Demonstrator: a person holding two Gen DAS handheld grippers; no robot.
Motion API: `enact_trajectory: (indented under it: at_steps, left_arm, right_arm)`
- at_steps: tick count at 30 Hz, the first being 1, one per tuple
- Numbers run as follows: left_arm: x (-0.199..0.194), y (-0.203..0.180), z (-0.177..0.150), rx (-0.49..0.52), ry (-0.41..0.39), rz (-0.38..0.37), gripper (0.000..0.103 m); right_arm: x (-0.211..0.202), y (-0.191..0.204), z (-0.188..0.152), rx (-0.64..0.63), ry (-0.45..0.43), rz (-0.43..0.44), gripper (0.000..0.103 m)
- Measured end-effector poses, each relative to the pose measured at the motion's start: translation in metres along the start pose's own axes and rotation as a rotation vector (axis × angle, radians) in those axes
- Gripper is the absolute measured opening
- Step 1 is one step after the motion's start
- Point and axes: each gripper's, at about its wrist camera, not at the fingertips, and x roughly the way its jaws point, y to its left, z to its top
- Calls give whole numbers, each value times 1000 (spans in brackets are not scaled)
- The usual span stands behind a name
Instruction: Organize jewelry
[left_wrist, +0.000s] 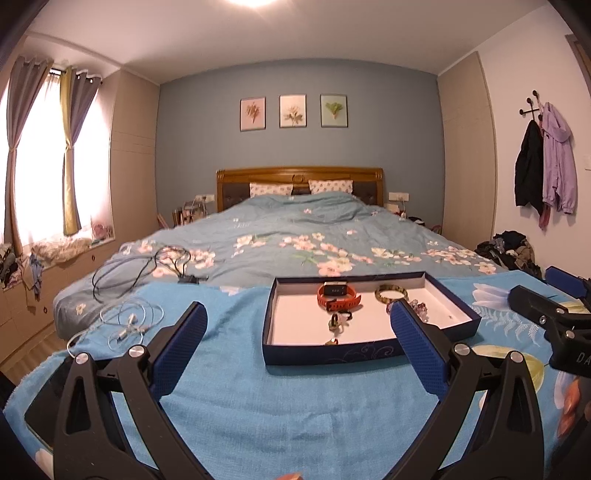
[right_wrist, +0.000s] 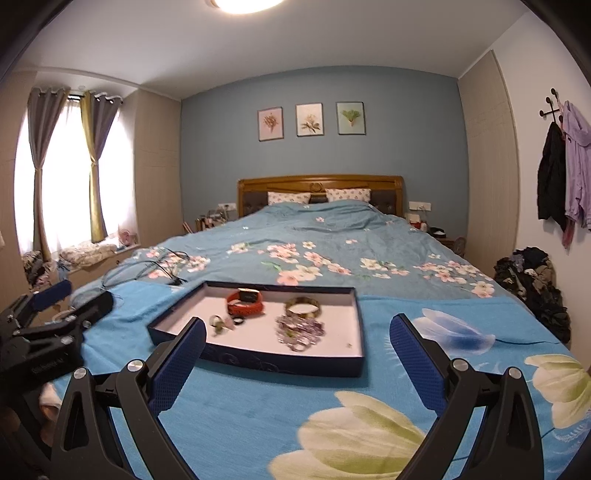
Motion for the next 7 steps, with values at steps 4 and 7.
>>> enact_trajectory:
  at_steps: [4, 7]
  left_arm:
    - [15, 9, -3, 7, 68, -1, 98]
    - [26, 19, -5, 36, 104, 20, 98]
  right_arm:
    - [26, -43, 0, -2, 136, -66, 96]
    - [49, -73, -4, 2, 258, -113, 96]
